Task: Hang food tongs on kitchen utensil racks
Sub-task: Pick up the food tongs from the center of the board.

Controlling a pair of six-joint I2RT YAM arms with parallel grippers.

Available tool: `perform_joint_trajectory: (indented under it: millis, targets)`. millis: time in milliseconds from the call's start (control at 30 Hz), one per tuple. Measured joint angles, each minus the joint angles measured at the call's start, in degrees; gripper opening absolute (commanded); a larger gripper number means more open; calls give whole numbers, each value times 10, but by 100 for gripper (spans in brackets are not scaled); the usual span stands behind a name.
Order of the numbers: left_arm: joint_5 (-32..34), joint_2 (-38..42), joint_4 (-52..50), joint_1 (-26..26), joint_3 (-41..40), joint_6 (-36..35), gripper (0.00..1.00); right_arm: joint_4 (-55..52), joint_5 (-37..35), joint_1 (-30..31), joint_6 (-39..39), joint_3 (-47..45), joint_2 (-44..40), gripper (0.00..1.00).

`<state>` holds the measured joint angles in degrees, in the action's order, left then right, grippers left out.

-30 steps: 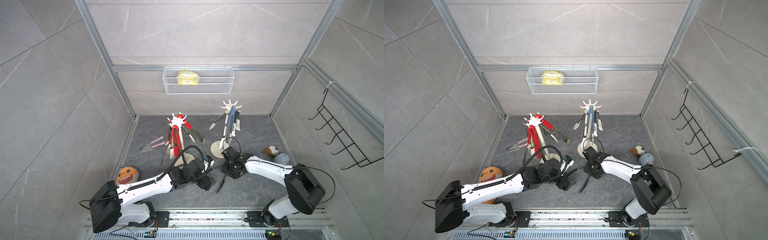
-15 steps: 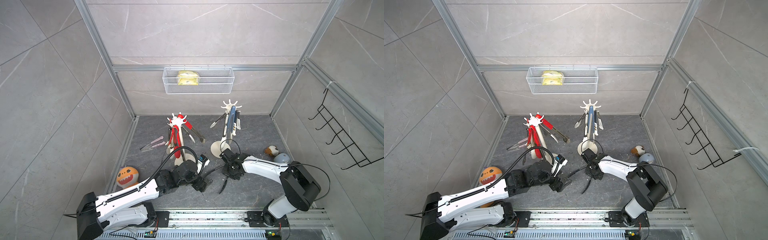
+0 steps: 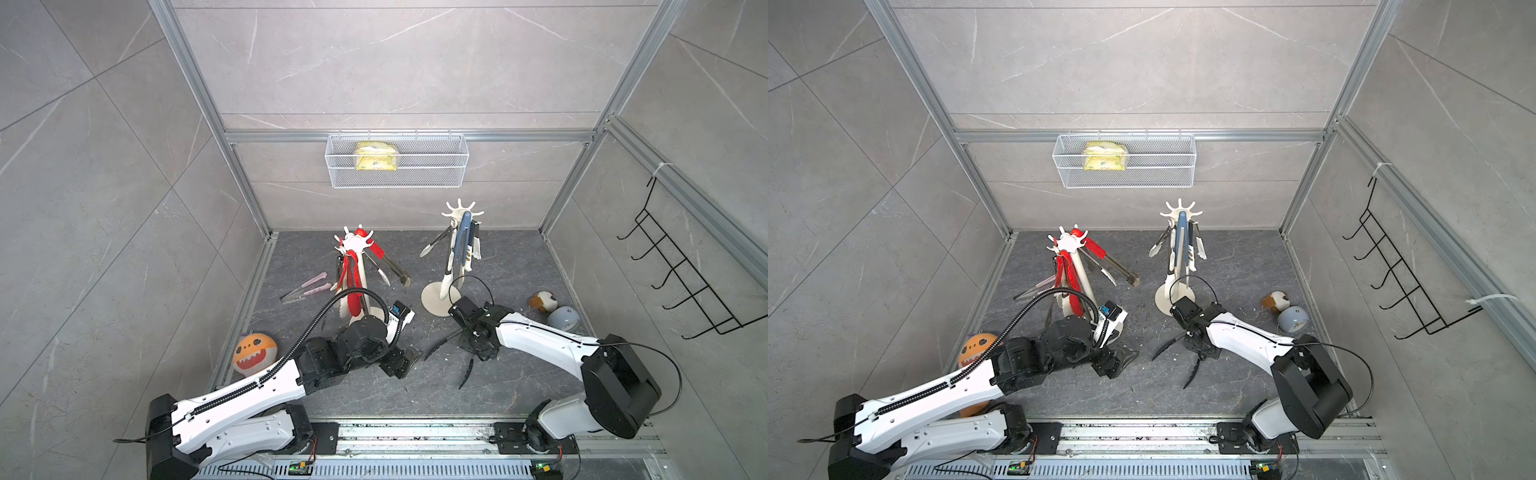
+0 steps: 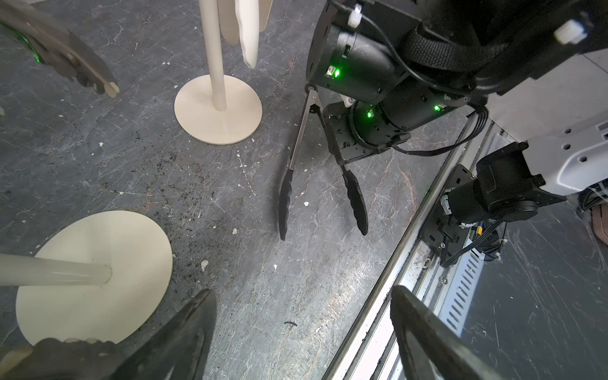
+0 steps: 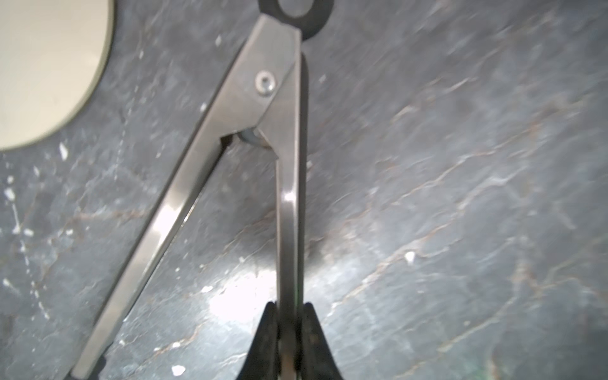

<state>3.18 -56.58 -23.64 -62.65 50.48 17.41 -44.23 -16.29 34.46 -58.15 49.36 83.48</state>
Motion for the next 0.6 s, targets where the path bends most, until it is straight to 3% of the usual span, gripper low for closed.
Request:
perform_joint_trajectory:
  millis: [433,600]
  targets:
    - [12,8,-8,0,31,-7,88,-52,-24,-178,103,1,-117,0]
    - [2,19,-8,0,33,-7,88,-95,-33,-244,161,47,-163,0]
